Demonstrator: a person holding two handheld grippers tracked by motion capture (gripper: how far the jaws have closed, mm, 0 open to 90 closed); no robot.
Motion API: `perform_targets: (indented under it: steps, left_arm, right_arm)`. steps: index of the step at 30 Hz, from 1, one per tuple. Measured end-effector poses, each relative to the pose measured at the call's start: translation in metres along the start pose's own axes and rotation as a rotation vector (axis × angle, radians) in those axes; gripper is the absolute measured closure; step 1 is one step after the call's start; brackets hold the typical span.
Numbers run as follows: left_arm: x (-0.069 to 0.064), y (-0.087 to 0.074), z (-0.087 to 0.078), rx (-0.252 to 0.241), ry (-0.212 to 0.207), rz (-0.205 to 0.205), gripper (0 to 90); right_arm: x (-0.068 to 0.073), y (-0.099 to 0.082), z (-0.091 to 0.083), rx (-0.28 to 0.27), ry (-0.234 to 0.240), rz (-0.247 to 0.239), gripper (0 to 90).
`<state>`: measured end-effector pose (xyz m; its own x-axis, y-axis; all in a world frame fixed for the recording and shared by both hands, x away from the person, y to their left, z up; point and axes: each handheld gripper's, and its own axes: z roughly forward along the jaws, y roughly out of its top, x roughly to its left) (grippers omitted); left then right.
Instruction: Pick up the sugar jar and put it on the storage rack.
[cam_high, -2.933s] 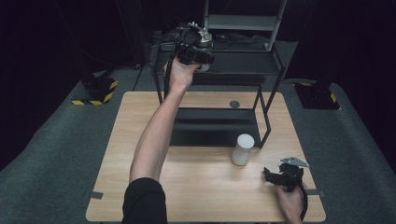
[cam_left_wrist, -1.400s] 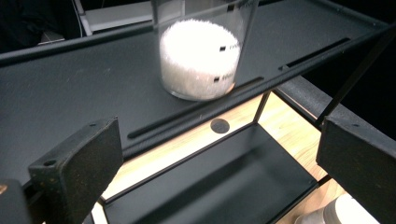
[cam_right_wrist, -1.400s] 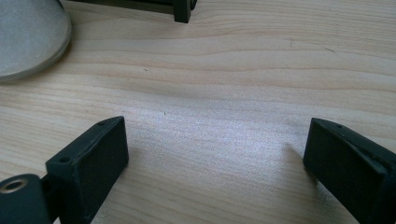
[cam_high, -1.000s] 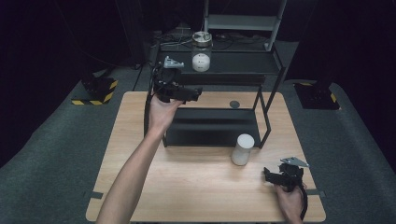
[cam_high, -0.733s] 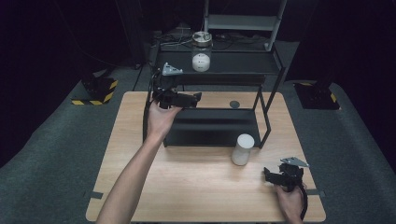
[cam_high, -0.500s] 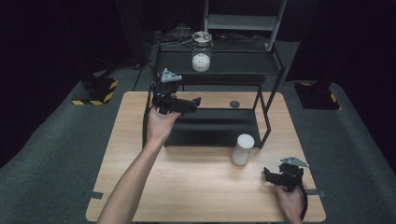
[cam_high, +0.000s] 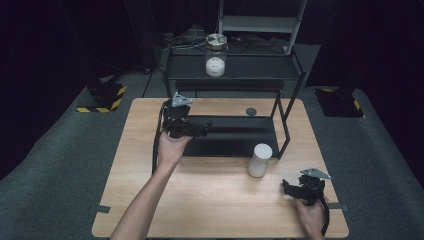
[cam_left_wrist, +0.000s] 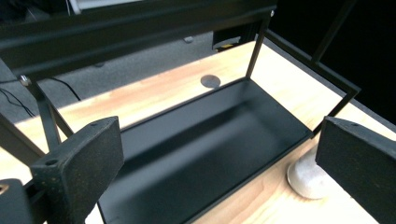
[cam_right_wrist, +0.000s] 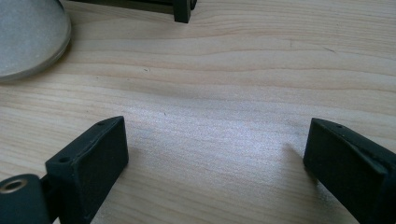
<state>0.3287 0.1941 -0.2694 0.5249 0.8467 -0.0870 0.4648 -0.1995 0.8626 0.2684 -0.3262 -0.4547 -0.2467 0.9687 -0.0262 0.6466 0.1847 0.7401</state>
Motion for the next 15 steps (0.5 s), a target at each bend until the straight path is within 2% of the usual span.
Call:
perform_targets:
  steps: [6, 15]
  left_arm:
    - [0.002, -0.024, 0.007, 0.019, 0.000, -0.023, 1.1]
    - [0.006, -0.047, 0.014, 0.045, 0.008, -0.035, 1.3]
  right_arm:
    - [0.000, 0.000, 0.000, 0.000, 0.000, 0.000, 5.7]
    - [0.000, 0.000, 0.000, 0.000, 0.000, 0.001, 5.7]
